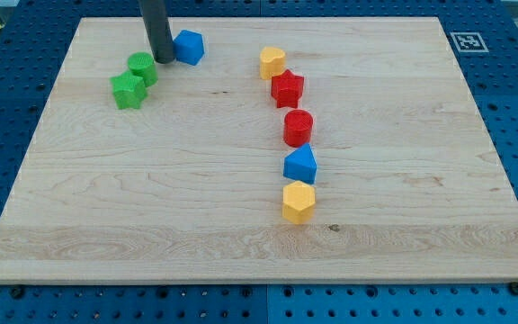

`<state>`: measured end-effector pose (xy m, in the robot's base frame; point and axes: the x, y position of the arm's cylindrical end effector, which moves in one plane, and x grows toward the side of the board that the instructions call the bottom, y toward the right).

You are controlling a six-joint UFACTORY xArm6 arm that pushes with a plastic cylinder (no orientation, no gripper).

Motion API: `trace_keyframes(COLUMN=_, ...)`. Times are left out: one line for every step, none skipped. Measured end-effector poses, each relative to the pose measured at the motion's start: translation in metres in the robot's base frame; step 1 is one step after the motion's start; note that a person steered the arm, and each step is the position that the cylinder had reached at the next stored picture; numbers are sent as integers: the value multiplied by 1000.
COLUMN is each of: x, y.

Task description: Slide the blue cube towards the top of the board

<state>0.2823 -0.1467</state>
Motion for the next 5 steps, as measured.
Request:
trace_keyframes(x=-17, y=13)
trace_keyframes(x=-37, y=25)
trace_keyframes(x=-47, y=33)
trace_keyframes(x=-46, y=33)
trace_keyframes(x=-41, y=37)
